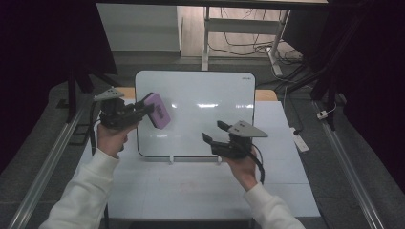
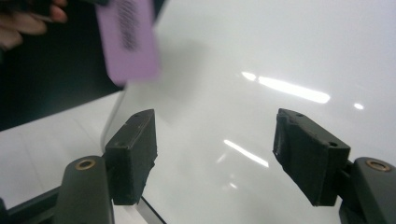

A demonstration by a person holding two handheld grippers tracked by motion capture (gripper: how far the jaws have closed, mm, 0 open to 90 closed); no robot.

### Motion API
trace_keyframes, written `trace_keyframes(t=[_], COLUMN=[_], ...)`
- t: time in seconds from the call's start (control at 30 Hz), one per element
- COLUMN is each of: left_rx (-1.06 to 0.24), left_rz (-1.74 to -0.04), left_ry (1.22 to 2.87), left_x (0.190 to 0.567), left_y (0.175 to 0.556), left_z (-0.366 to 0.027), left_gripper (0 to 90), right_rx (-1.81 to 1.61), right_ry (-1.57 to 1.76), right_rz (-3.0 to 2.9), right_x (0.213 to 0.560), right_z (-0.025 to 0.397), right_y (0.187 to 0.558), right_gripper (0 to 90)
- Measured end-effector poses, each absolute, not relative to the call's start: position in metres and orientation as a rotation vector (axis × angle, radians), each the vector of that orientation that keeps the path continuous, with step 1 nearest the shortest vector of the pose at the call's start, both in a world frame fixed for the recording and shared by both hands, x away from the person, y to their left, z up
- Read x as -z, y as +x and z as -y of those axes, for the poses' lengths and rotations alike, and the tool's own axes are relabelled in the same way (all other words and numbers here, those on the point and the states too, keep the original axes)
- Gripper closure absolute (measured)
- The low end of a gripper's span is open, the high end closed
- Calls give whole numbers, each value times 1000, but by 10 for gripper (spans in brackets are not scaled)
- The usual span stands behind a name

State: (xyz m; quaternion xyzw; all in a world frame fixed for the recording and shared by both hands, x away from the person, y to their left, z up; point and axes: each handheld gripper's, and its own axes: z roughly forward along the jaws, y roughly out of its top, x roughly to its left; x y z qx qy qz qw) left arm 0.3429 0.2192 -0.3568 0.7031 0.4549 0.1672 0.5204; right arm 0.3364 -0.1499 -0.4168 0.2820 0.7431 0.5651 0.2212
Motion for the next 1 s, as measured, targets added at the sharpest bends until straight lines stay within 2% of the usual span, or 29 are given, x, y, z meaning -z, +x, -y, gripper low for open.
trace_keyframes(t=[0.23,0.43,1.0], left_rx=[-463,-496,-596], left_rz=[-1177,-1236,-1246], left_ry=[1723,1724,1635], left_x=[345,345,351], left_y=[358,372,411], left_z=[-234,-234,-204], left_gripper=[629,628,625], right_rx=[-1477,-1422,-1291], right_ry=[864,928,1048], right_rz=[-1958,-1925,-1934], right_x=[422,431,463], right_z=[219,253,293], right_y=[321,313,313], right_gripper=[300,300,304])
